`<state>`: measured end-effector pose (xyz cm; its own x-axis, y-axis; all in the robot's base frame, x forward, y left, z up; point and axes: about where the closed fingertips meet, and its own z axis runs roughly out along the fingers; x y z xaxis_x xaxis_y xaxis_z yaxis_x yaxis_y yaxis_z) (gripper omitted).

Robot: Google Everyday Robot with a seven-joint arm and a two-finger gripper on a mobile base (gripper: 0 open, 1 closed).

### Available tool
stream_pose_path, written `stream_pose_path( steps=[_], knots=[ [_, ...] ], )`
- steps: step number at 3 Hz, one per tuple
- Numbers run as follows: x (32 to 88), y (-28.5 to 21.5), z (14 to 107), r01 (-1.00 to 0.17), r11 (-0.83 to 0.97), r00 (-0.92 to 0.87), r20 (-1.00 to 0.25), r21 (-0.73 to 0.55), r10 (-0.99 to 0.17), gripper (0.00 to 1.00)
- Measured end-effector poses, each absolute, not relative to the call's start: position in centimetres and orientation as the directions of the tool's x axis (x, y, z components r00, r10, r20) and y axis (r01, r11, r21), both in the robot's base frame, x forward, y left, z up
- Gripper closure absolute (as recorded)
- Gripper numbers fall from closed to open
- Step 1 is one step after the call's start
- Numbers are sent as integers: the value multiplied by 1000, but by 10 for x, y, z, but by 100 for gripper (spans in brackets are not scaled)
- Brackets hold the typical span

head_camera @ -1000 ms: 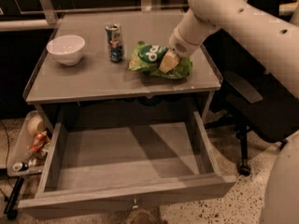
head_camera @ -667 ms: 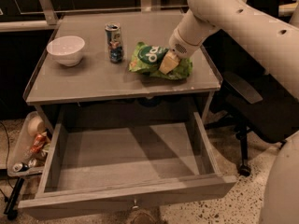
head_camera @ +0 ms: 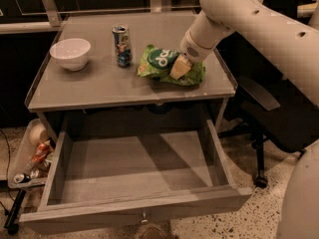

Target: Pick green rice chip bag from top drawer and place on counter

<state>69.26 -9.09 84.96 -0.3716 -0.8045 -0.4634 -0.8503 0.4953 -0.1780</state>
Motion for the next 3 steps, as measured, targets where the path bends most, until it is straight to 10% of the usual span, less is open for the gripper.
stream_pose_path(
  steps=[2, 3],
  knots=[
    [693, -91, 850, -850, 495, -372, -463, -178, -805, 0],
    [693, -91, 850, -850, 495, -372, -463, -178, -805, 0]
  ],
)
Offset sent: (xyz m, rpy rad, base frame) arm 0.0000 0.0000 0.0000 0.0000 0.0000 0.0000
